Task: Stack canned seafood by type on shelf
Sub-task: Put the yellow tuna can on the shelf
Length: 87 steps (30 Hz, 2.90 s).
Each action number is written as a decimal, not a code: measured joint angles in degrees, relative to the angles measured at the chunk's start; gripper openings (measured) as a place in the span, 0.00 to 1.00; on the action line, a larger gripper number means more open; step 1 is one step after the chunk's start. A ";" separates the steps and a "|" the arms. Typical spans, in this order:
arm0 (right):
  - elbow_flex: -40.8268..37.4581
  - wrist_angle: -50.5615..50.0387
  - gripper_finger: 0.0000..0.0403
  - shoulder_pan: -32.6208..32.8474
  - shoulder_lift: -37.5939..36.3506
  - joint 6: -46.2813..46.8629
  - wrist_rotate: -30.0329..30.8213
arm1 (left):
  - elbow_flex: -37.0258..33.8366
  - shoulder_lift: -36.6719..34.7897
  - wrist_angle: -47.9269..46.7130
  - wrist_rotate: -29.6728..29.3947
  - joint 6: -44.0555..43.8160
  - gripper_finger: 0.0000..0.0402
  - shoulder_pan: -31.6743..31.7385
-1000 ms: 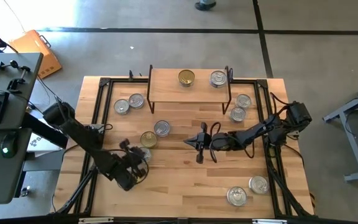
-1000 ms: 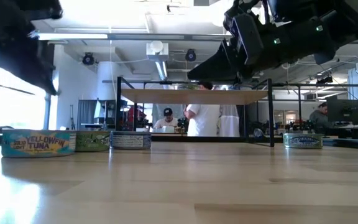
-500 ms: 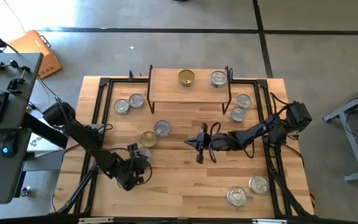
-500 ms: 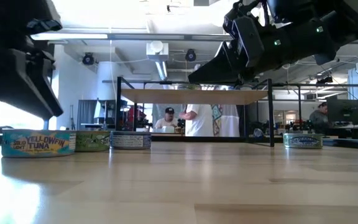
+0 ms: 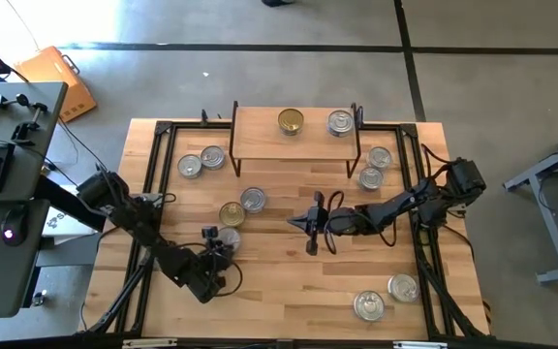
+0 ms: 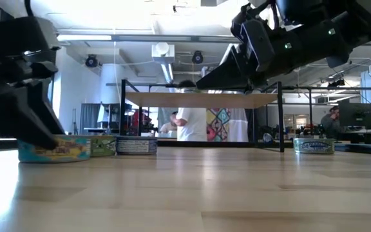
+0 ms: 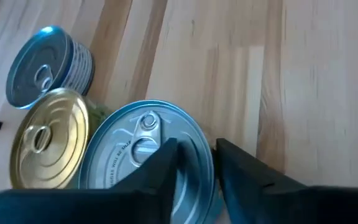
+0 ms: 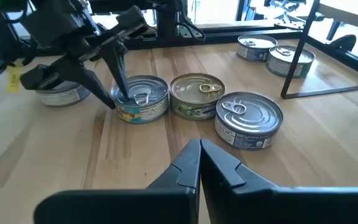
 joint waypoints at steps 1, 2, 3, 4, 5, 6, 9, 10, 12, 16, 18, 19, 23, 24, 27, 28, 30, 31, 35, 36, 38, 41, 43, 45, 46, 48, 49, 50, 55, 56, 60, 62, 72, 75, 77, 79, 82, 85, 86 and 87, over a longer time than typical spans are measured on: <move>0.00 -0.17 0.00 0.08 0.00 0.21 -0.38 | 0.11 0.04 -0.05 -0.11 0.17 0.16 0.18; 0.00 -0.22 0.00 0.09 0.00 0.22 -1.32 | 0.24 0.02 -0.17 -0.24 0.34 0.12 0.40; 0.00 -0.20 0.00 0.16 0.00 0.12 -2.90 | 0.42 -0.28 -0.20 -0.21 0.51 0.08 0.63; 0.00 -0.12 0.00 0.27 0.00 -0.18 -5.19 | 0.61 -0.56 -0.13 0.21 0.70 0.04 0.88; 0.00 -0.08 0.00 0.41 0.00 -0.57 -7.90 | 1.04 -0.73 -0.09 0.60 1.07 0.02 1.13; 0.00 0.18 0.00 0.62 0.00 -1.28 -10.43 | 1.56 -1.15 -0.04 0.68 1.62 0.02 1.36; 0.00 2.53 0.00 1.34 0.00 -2.56 -17.05 | 3.32 -2.17 0.29 2.36 5.09 0.02 2.13; 0.00 3.56 0.00 1.63 0.00 -3.38 -18.25 | 4.06 -2.58 0.99 3.35 6.28 0.01 2.34; 0.00 5.89 0.01 2.24 0.00 -7.24 -19.19 | 5.09 -3.67 2.05 3.10 9.18 0.00 2.97; 0.96 7.31 0.07 3.07 0.00 -17.80 -19.31 | 5.80 -5.17 7.23 1.85 14.54 0.00 4.49; 1.86 6.31 0.13 3.08 0.00 -22.37 -18.70 | 5.76 -5.31 9.67 1.31 16.52 0.00 5.34; 2.48 5.29 0.17 3.05 0.00 -23.96 -18.34 | 5.76 -5.41 10.97 1.23 17.06 0.00 5.74; 4.99 -1.17 0.33 2.97 0.28 -30.28 -16.92 | 5.76 -5.48 15.58 2.39 19.79 0.00 7.58; 5.68 -2.63 0.37 2.97 0.67 -32.16 -16.38 | 5.76 -5.48 16.60 3.31 20.46 0.00 7.99; 7.20 -4.83 0.48 2.97 3.09 -38.11 -16.09 | 5.76 -5.48 18.99 4.89 21.55 0.00 9.24; 7.62 -4.91 0.52 2.97 4.12 -40.29 -16.03 | 5.76 -5.48 19.49 5.20 21.75 0.00 9.63; 8.51 -5.16 0.57 2.97 6.26 -45.53 -14.21 | 5.76 -5.48 20.58 6.10 22.47 0.00 10.26; 8.95 -5.28 0.59 2.98 7.37 -48.18 -12.47 | 5.76 -5.50 21.29 6.51 23.00 0.00 10.53; 10.95 -5.38 0.62 2.97 11.12 -53.85 -8.79 | 5.76 -5.50 24.31 7.25 25.24 0.00 11.16; 11.53 -5.36 0.62 2.94 11.95 -54.21 -8.78 | 5.77 -5.50 25.32 7.45 25.92 0.00 11.17; 12.72 -5.31 0.63 2.92 13.38 -54.09 -8.47 | 5.78 -5.53 26.96 7.56 27.28 0.00 11.17; 14.31 -5.41 0.61 2.93 14.58 -50.72 -8.38 | 5.80 -5.55 28.36 7.55 28.20 0.00 11.15; 15.15 -5.94 0.57 3.13 14.58 -47.77 -8.37 | 5.80 -5.55 28.46 7.46 28.65 0.00 11.15; 15.88 -7.45 0.49 3.73 14.58 -44.55 -7.45 | 5.83 -5.59 28.10 7.09 29.58 0.00 11.11; 16.34 -8.69 0.43 4.13 14.58 -43.22 -6.29 | 5.83 -5.63 27.96 6.95 30.13 0.00 11.10; 17.61 -12.18 0.31 4.85 14.53 -40.70 -4.44 | 5.83 -5.99 27.53 6.93 31.64 0.01 11.10; 18.43 -13.95 0.30 5.18 14.53 -39.26 -3.51 | 5.83 -6.27 27.29 6.93 32.42 0.03 11.10; 19.17 -15.71 0.30 5.26 14.39 -37.56 -2.81 | 5.83 -6.74 26.85 6.62 33.33 0.05 11.10; 21.84 -23.59 0.30 4.24 14.40 -28.35 -0.61 | 5.94 -10.07 27.06 6.76 39.40 0.19 11.00; 22.35 -24.14 0.30 3.97 14.40 -26.98 -0.51 | 5.94 -10.23 27.18 6.88 40.84 0.23 10.99; 23.59 -24.03 0.30 2.87 14.30 -23.13 -0.86 | 5.94 -9.15 27.42 4.75 45.49 0.38 11.50; 23.89 -24.61 0.30 2.18 14.32 -21.66 -0.92 | 5.93 -7.80 26.72 2.34 46.19 0.45 11.78; 24.22 -24.86 0.30 0.92 14.32 -18.61 -2.90 | 5.91 -2.13 26.12 -6.03 45.14 0.58 13.13; 24.22 -24.92 0.30 0.92 14.32 -18.57 -4.84 | 5.86 -1.50 25.53 -5.87 44.97 0.54 13.59; 24.22 -24.90 0.30 0.91 14.32 -18.14 -6.00 | 5.85 -1.46 25.75 -4.31 44.91 0.50 13.94; 24.22 -24.90 0.30 0.88 14.32 -17.85 -7.00 | 5.85 -1.46 25.73 -2.79 44.18 0.44 14.16; 24.20 -25.16 0.38 0.90 14.32 -17.94 -6.90 | 5.94 -1.57 25.63 -0.70 41.82 0.35 14.58; 24.20 -28.11 0.52 0.94 12.39 -17.72 -6.18 | 5.75 -1.33 22.96 0.78 38.93 0.32 14.69; 24.20 -30.48 0.56 0.96 11.08 -16.55 -4.67 | 5.72 -1.34 22.45 0.61 38.17 0.32 14.61; 24.22 -33.64 0.58 1.08 9.58 -14.64 -3.12 | 5.72 -1.42 22.22 0.73 37.73 0.32 14.34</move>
